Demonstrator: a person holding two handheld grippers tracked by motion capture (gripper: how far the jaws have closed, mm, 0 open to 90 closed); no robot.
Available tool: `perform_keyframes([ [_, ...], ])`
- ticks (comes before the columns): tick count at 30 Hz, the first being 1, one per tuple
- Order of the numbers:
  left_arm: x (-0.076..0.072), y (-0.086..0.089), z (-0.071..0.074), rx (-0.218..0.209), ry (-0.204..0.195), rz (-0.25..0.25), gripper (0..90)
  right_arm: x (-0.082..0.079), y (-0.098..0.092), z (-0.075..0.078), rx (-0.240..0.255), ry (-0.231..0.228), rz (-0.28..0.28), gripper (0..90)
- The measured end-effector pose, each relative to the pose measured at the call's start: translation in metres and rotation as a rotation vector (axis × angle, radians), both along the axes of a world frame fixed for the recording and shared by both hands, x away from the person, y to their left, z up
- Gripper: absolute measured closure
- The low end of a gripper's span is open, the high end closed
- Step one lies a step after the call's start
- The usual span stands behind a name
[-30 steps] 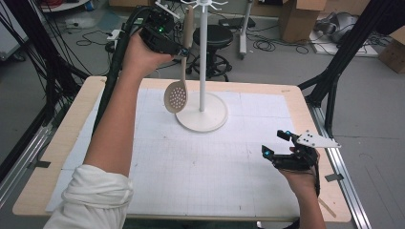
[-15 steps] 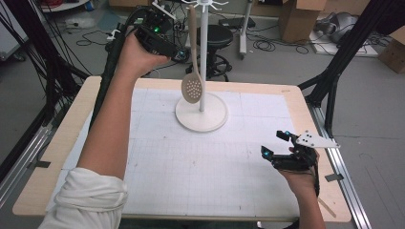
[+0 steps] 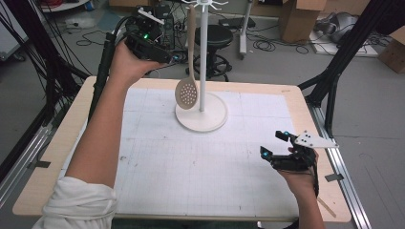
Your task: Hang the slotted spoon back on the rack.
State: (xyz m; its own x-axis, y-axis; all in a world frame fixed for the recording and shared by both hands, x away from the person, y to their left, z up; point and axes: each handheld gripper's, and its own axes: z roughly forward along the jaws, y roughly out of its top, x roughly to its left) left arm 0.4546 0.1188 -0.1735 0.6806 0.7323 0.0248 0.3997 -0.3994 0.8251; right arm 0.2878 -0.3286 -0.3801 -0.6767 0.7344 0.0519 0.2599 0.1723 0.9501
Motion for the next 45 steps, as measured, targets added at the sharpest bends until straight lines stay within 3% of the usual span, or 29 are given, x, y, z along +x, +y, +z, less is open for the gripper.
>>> perform_keyframes([
  [2,-0.002,0.003,-0.003,0.008,-0.022,0.013,30.7,0.0,0.001,0.0,-0.002,0.002,0.001,11.0],
  [5,-0.005,0.01,-0.009,-0.024,-0.025,-0.002,27.7,0.0,0.002,0.0,-0.004,0.002,0.002,11.0],
  [8,-0.011,0.013,-0.015,-0.011,-0.052,-0.019,23.0,0.0,0.002,-0.001,-0.006,0.005,0.002,11.0],
  [11,-0.017,0.018,-0.022,-0.039,-0.075,-0.038,21.0,0.0,0.003,-0.001,-0.011,0.007,0.004,11.0],
  [21,-0.037,0.027,-0.043,-0.085,-0.089,-0.107,17.0,0.0,0.003,-0.001,-0.013,0.005,0.003,11.0],
  [24,-0.043,0.033,-0.051,-0.123,-0.086,-0.125,15.3,0.0,0.004,-0.001,-0.013,0.009,0.006,11.0],
  [29,-0.05,0.045,-0.062,-0.166,-0.085,-0.132,12.6,0.0,0.005,-0.001,-0.014,0.009,0.006,11.0],
  [35,-0.059,0.055,-0.08,-0.166,-0.086,-0.122,9.9,0.001,0.006,-0.003,-0.02,0.015,0.009,11.0],
  [39,-0.067,0.06,-0.095,-0.17,-0.11,-0.129,6.5,0.0,0.007,-0.003,-0.021,0.018,0.01,11.0],
  [45,-0.078,0.069,-0.117,-0.216,-0.099,-0.148,6.4,0.0,0.004,-0.003,-0.013,0.015,0.005,11.0],
])
